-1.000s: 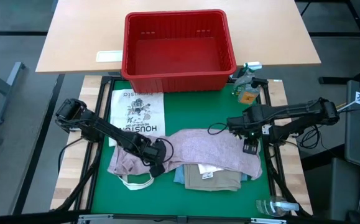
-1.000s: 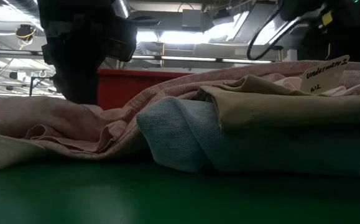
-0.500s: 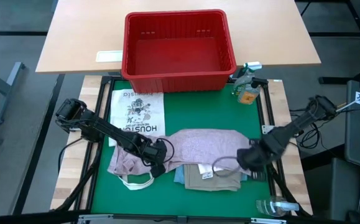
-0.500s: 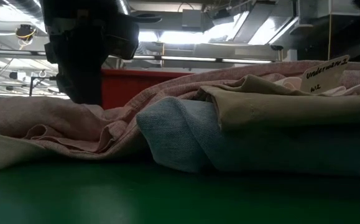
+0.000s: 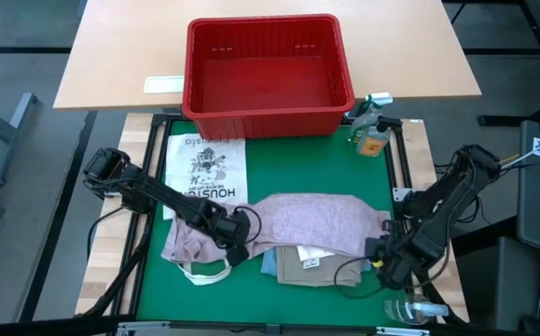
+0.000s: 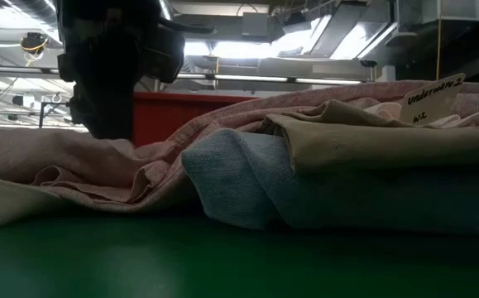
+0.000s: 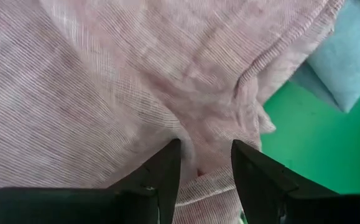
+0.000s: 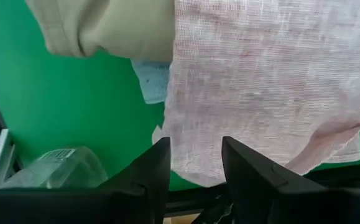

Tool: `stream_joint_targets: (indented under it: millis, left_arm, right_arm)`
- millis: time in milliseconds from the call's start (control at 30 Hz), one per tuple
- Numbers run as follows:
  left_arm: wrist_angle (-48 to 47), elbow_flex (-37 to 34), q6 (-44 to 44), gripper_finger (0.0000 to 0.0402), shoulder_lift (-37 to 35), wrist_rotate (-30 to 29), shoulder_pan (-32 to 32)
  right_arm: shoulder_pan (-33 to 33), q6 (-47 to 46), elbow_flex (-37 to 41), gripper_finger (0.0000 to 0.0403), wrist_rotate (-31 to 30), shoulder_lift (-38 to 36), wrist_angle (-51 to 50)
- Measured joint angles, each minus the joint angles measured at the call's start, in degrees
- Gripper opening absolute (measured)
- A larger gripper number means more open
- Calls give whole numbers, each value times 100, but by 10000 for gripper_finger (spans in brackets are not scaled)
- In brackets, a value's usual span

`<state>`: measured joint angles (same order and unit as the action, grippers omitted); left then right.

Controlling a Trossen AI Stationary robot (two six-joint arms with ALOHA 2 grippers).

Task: Fold laundry
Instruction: Fold the pink polo

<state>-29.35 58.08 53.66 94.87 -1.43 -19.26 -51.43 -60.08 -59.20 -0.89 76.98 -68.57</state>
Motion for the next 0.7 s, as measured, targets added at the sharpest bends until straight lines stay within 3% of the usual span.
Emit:
stream_joint_targets:
  millis: [167,700]
  left_arm:
    - [3,1,30,137,0,358,49]
    - [16,1,289,137,-2,212,45]
  right_arm:
    - [3,-8,0,145,4,183,6]
    - [3,-11,2,145,-10,948,221]
